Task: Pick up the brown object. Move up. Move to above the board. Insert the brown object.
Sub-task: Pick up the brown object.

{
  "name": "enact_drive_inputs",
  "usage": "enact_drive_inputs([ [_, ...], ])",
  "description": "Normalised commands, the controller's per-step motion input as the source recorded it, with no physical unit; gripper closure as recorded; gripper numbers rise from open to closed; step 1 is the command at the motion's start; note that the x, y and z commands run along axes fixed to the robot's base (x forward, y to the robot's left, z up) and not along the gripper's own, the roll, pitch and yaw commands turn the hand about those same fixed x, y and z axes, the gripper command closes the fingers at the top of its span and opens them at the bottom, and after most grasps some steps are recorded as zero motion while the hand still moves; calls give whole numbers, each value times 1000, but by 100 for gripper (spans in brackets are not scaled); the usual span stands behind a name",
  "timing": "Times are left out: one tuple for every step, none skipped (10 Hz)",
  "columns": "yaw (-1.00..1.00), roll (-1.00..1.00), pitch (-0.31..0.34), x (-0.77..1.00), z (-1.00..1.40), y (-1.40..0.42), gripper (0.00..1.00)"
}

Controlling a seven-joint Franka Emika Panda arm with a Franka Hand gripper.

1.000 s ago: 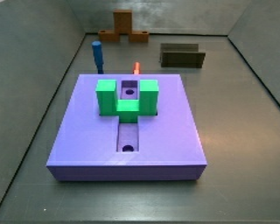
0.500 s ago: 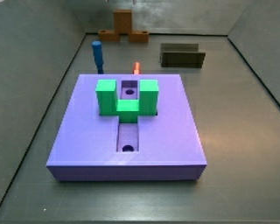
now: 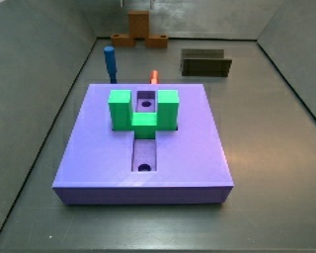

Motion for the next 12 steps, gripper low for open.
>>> enact_drive_inputs([
  [0,-21,-20,91,-169,77,0],
  [0,-49,-11,143,-131,57,0],
  [0,-56,-13,129,-134,34,0],
  [0,-56,-13,137,-140,17,0],
  [0,-29,-47,89,-169,0,0],
  [0,-16,-50,80,-203,0,0],
  [0,-17,-73,66,-226,0,0],
  [0,0,-91,6,-263,0,0],
  [0,0,-100,0,-294,0,0],
  [0,0,-96,0,-289,0,0],
  [0,0,-100,0,-294,0,0],
  [0,0,-97,0,-271,0,0],
])
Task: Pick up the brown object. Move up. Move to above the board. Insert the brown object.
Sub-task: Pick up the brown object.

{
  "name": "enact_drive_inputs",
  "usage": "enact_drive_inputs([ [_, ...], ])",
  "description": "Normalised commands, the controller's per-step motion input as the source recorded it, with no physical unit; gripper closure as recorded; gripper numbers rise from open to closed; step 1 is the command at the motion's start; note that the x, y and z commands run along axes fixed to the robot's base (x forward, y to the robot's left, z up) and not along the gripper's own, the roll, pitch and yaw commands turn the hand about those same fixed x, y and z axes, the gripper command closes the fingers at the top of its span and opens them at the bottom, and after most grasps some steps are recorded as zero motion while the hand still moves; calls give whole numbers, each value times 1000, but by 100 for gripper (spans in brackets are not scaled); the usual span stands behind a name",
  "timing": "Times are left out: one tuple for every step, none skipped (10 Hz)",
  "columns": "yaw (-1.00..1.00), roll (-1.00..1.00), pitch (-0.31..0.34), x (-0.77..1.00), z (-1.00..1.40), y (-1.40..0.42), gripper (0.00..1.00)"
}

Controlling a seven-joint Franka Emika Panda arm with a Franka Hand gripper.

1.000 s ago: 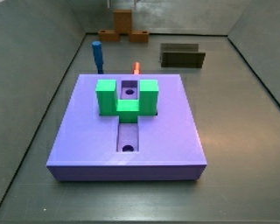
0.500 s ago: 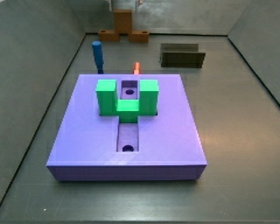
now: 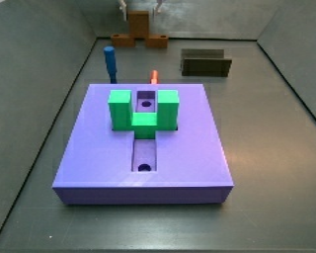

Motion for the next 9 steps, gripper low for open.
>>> enact_drive_inputs([
  [0,0,-91,0,-280,0,0],
  [0,0,-67,0,-209,0,0],
  [0,0,-69,0,-200,0,0],
  [0,6,-44,0,-149,0,0],
  [0,26,-6,0,-20,0,0],
  [0,0,0,0,0,0,0],
  [0,0,0,0,0,0,100],
  [0,0,0,0,0,0,100],
  [0,0,0,0,0,0,100],
])
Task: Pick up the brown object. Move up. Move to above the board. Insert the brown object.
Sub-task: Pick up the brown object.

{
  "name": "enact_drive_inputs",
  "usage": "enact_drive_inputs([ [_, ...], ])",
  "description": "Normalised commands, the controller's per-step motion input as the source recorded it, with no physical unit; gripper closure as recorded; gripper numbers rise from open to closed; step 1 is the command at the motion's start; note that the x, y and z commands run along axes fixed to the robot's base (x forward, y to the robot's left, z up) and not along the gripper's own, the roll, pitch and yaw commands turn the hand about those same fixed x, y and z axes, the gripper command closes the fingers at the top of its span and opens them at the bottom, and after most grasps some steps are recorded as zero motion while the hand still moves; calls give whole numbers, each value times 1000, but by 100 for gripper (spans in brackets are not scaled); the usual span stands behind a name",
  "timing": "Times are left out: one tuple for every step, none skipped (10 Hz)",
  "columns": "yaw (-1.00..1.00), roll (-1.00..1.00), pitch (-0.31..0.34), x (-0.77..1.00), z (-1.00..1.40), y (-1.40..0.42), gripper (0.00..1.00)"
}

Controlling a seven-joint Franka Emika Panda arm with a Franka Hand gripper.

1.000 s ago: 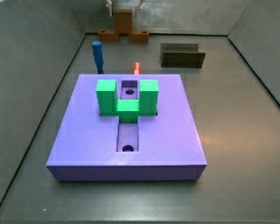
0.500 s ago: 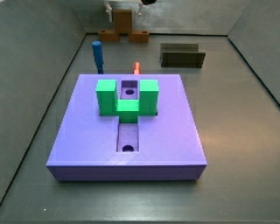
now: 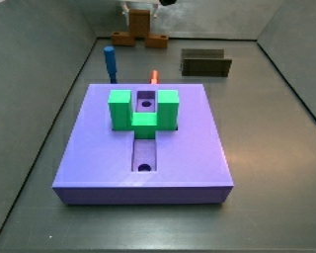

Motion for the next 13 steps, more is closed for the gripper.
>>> enact_drive_inputs([
  [0,0,0,0,0,0,100],
  [0,0,0,0,0,0,100],
  [0,0,0,0,0,0,100],
  [0,0,0,0,0,0,100],
  [0,0,0,0,0,0,100],
  [0,0,0,0,0,0,100],
  [0,0,0,0,0,0,100],
  [0,0,0,0,0,0,100],
  [0,0,0,0,0,0,100],
  [0,0,0,0,0,0,100],
  [0,0,0,0,0,0,100],
  [0,0,0,0,0,0,100],
  [0,0,0,0,0,0,100],
])
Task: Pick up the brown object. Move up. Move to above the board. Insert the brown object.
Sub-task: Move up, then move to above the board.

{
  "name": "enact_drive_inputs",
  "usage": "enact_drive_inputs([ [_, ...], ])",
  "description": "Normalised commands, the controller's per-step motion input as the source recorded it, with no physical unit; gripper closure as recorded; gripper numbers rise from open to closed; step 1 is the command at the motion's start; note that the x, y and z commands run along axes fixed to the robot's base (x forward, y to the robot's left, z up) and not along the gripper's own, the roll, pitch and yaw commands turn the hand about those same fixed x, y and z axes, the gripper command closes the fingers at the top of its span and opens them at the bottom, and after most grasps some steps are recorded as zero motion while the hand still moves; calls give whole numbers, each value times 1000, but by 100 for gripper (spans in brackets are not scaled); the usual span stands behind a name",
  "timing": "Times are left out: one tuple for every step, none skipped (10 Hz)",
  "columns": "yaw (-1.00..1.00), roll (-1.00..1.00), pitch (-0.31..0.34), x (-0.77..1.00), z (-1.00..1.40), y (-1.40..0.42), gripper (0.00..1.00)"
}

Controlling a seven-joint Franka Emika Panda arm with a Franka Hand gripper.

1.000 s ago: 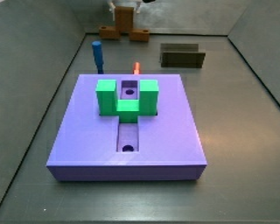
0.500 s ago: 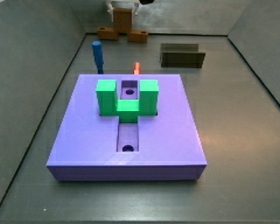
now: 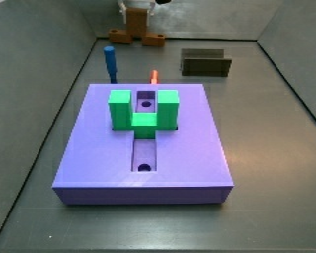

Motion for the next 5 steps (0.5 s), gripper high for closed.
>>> enact_drive_inputs([
  [0,0,0,0,833,0,100],
  [17,12,22,18,770,69,100],
  [10,31,65,12,450,50,100],
  [8,50,61,29,267,35,100],
  [0,0,0,0,1400,0,100],
])
